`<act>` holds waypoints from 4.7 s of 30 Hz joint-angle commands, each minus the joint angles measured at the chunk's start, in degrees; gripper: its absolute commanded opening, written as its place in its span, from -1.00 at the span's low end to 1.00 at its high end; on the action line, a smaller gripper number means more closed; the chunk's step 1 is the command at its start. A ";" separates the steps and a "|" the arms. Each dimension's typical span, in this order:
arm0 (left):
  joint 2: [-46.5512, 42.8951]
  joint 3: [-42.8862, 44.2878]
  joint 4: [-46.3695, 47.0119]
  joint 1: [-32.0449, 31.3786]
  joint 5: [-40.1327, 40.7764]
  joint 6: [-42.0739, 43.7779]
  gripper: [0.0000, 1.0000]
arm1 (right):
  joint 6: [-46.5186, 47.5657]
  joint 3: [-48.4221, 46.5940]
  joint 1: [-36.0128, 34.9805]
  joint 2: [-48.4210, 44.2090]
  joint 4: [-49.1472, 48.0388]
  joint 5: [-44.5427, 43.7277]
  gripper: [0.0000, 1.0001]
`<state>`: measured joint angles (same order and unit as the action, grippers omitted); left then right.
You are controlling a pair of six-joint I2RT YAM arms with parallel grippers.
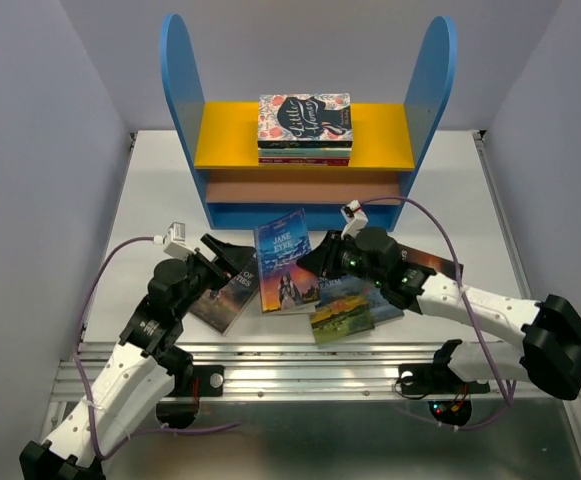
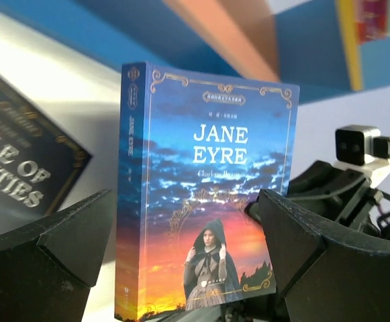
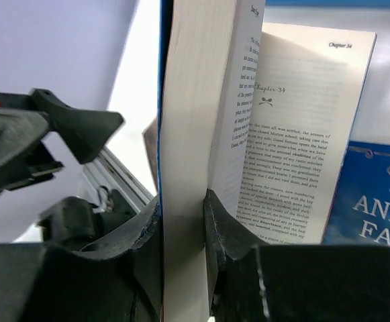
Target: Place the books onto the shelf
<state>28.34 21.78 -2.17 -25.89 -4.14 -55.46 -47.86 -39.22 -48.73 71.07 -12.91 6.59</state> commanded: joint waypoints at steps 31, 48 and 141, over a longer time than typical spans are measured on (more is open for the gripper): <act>2.87 -1.21 36.63 -0.21 -37.60 4.31 0.34 | -4.80 -6.04 0.30 -10.78 -22.60 10.02 -0.99; 0.84 4.65 30.15 -0.13 -30.60 11.15 -1.00 | 10.93 -14.13 4.78 -6.99 -1.96 10.92 0.58; 57.80 20.85 121.44 -2.94 40.44 78.23 -1.00 | 33.00 -8.15 4.78 -12.88 8.69 -24.70 1.00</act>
<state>85.21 46.37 83.29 -28.88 29.34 24.93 -16.21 -46.98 -44.21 58.13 -2.94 -18.02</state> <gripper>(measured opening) 0.400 0.998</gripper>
